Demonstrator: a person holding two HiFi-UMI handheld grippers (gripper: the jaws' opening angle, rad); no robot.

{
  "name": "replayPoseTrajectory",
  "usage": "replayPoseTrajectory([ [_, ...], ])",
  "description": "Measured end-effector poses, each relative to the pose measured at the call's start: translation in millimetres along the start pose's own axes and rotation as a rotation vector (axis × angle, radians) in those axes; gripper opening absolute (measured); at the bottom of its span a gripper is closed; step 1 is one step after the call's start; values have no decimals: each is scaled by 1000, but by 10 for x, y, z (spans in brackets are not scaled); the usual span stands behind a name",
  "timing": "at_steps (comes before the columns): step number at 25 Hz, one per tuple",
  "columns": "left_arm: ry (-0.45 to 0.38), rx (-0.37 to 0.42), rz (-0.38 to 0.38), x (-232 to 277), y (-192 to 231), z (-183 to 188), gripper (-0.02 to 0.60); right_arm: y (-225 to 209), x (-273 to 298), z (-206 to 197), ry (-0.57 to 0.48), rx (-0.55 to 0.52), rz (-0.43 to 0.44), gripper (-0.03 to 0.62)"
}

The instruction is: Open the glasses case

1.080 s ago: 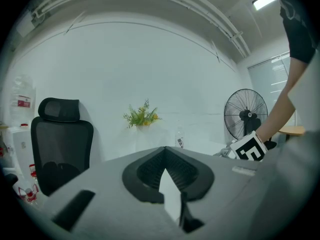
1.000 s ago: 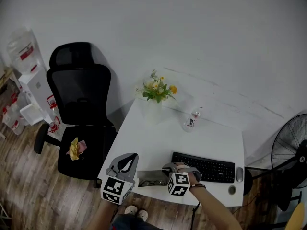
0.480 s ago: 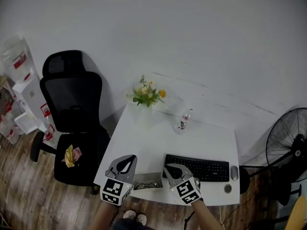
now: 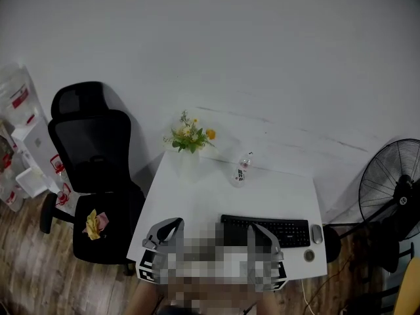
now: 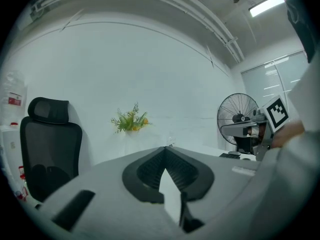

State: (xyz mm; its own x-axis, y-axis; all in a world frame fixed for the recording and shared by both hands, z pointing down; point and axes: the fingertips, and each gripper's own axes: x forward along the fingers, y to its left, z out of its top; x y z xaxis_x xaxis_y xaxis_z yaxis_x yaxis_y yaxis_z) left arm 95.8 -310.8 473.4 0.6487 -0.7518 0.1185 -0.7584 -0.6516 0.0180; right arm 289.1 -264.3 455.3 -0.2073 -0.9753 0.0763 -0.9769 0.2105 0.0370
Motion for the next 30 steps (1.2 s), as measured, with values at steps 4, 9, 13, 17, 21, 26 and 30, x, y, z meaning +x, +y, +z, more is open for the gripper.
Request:
replayPoseTrajectory([
  [4, -6, -1, 5, -4, 15, 14, 8, -94, -199, -37, -21, 27, -94, 8],
  [9, -10, -4, 4, 26, 37, 23, 8, -156, -354, -131, -21, 85, -152, 8],
  [13, -13, -4, 2, 40, 39, 26, 8, -172, -392, -140, -21, 104, -163, 6],
  [17, -15, 2, 3, 67, 30, 37, 8, -190, -399, -155, -15, 117, -168, 6],
  [21, -15, 1, 5, 69, 38, 41, 8, -170, -397, -157, -18, 124, -161, 6],
  [26, -14, 4, 9, 68, 48, 50, 8, -164, -387, -136, -25, 130, -153, 6],
  [30, -13, 4, 12, 68, 51, 54, 8, -141, -369, -131, -24, 129, -143, 6],
])
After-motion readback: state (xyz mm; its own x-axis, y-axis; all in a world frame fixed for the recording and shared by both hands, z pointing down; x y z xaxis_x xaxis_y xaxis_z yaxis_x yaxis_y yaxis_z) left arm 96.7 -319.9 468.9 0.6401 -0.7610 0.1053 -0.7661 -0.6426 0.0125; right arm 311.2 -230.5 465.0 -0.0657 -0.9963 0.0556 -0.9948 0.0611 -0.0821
